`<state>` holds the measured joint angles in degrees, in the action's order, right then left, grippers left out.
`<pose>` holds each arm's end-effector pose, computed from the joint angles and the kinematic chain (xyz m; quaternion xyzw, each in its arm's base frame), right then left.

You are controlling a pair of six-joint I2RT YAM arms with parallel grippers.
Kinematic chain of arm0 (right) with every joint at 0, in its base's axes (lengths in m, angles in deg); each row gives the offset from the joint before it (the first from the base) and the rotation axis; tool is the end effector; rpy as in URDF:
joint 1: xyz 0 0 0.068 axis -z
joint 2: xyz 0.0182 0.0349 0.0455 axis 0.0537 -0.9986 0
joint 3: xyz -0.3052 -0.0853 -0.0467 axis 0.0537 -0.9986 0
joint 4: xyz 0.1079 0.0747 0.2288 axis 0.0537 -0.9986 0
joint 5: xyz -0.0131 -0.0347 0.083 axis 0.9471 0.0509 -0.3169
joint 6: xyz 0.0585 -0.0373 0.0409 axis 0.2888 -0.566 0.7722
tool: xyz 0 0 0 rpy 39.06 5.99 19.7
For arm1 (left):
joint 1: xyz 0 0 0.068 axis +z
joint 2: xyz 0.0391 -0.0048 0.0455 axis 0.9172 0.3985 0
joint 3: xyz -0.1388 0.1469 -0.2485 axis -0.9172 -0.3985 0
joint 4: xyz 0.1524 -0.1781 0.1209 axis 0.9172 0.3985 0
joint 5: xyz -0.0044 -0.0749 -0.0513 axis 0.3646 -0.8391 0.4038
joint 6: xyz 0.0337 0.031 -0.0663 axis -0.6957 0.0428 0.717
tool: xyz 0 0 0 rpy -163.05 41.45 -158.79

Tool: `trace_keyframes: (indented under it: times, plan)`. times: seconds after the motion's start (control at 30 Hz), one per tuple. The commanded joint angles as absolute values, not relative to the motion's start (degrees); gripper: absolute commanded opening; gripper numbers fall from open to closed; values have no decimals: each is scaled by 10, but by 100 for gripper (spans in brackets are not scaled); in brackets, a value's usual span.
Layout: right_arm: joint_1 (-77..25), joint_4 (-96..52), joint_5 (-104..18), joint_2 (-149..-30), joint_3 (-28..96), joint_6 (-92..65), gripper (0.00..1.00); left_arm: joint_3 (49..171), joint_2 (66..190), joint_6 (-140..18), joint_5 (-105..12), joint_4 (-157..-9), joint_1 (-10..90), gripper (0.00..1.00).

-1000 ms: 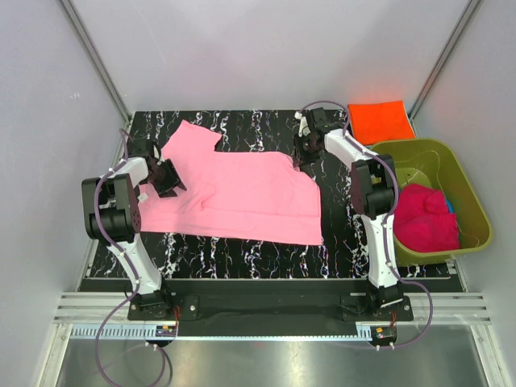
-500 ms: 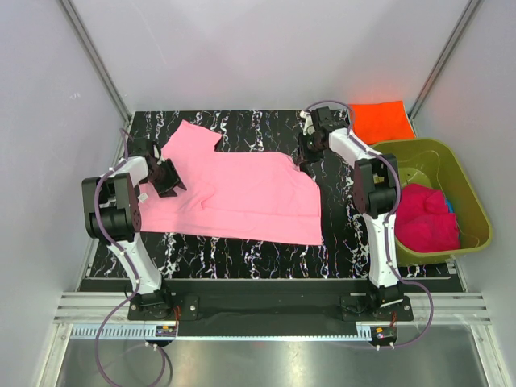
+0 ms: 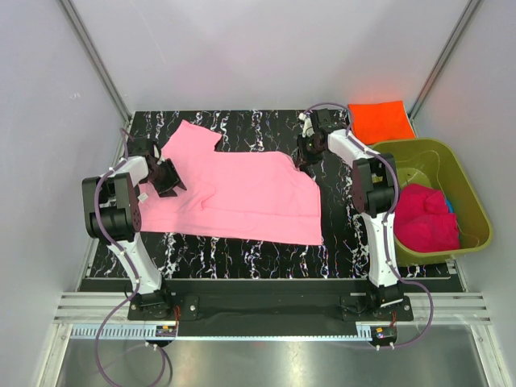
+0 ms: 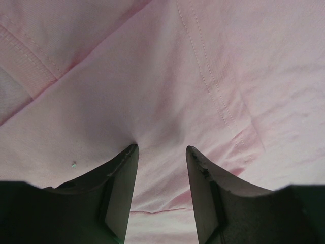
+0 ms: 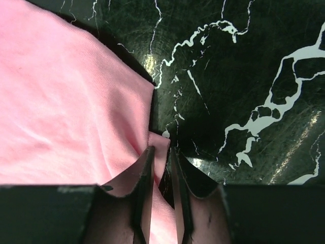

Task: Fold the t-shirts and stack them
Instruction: Fold the tshirt

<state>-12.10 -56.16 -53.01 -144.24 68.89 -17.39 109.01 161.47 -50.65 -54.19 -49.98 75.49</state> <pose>0.5384 0.1677 0.1604 -0.1399 0.9451 0.1858 0.2294 0.4029 0.0445 0.1742 -0.2373 0.9444 -0.1553 0.1666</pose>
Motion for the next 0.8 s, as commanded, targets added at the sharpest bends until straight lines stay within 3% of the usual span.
trace_keyframes:
  times: [0.0,0.13,0.27,0.77]
  plan:
    - [-132,-561,-505,-1450,701,-193,26,1092,1640,-522,-515,-508,753,50]
    - [-144,-563,-475,-1453,707,-199,17,1092,1639,-523,-514,-508,753,50]
    - [-145,-575,-439,-1464,729,-195,0,1091,1638,-523,-515,-507,753,50]
    - [-141,-578,-322,-1431,757,-184,0,1090,1645,-524,-513,-506,753,50]
